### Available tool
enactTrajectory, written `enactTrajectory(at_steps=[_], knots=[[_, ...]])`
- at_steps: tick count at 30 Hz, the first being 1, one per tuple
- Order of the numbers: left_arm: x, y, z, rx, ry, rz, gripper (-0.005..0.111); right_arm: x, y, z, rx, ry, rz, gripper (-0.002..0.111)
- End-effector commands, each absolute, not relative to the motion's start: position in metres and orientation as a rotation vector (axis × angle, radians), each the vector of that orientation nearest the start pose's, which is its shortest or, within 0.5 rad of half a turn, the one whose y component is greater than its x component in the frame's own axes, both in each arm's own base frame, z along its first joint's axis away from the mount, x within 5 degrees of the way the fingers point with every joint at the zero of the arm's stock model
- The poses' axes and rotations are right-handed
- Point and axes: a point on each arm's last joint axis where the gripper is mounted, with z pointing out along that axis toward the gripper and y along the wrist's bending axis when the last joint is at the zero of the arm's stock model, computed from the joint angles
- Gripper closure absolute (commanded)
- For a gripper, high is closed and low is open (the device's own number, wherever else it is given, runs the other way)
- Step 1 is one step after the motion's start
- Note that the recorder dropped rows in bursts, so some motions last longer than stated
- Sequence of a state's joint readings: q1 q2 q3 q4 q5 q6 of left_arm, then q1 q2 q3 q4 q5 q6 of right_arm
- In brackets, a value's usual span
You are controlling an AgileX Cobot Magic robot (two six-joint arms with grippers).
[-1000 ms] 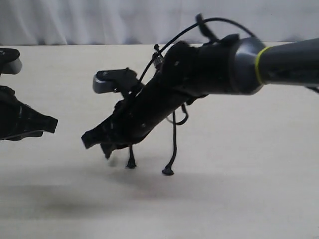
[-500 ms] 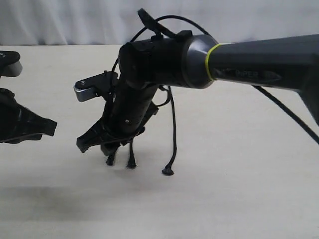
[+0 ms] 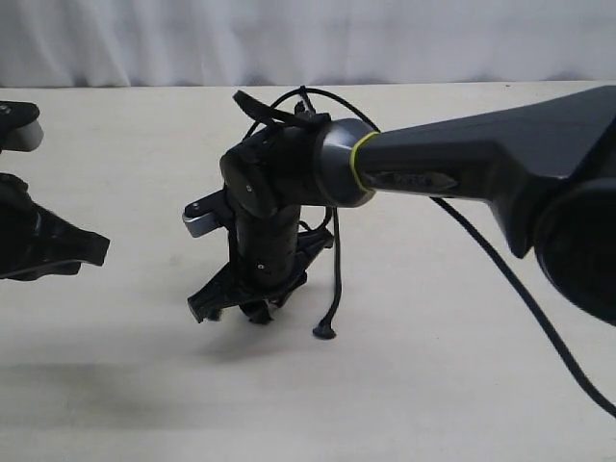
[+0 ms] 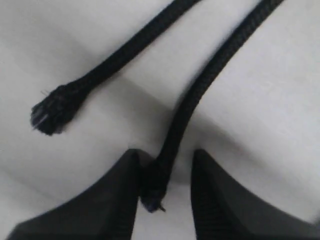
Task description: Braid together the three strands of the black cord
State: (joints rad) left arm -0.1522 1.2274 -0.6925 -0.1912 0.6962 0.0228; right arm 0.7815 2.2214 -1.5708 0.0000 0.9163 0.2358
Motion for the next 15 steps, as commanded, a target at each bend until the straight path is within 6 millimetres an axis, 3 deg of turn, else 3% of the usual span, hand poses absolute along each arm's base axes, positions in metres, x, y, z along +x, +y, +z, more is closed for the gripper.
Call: enactTrajectory(at_steps=[1,4,8,11,15], knots=[[0.212,-0.045,0.234,0.065,2.706,-0.259,0.107,0.310,0.303,0.118,-0.841,2.932,0.014,0.104],[0.212,-0.045,0.234,0.072,2.709,-0.254,0.107,0.311,0.300,0.129,-0.863,2.909,-0.026,0.104],[0.212,-0.044,0.233,0.091,2.709,-0.230,0.107,0.316,0.292,0.161,-0.903,2.810,-0.117,0.104],[0.211,-0.044,0.233,0.094,2.717,-0.228,0.107,0.328,0.271,0.181,-0.876,2.774,-0.206,0.104],[0.209,-0.043,0.232,0.106,2.743,-0.223,0.107,0.346,0.236,0.186,-0.752,2.854,-0.269,0.104]])
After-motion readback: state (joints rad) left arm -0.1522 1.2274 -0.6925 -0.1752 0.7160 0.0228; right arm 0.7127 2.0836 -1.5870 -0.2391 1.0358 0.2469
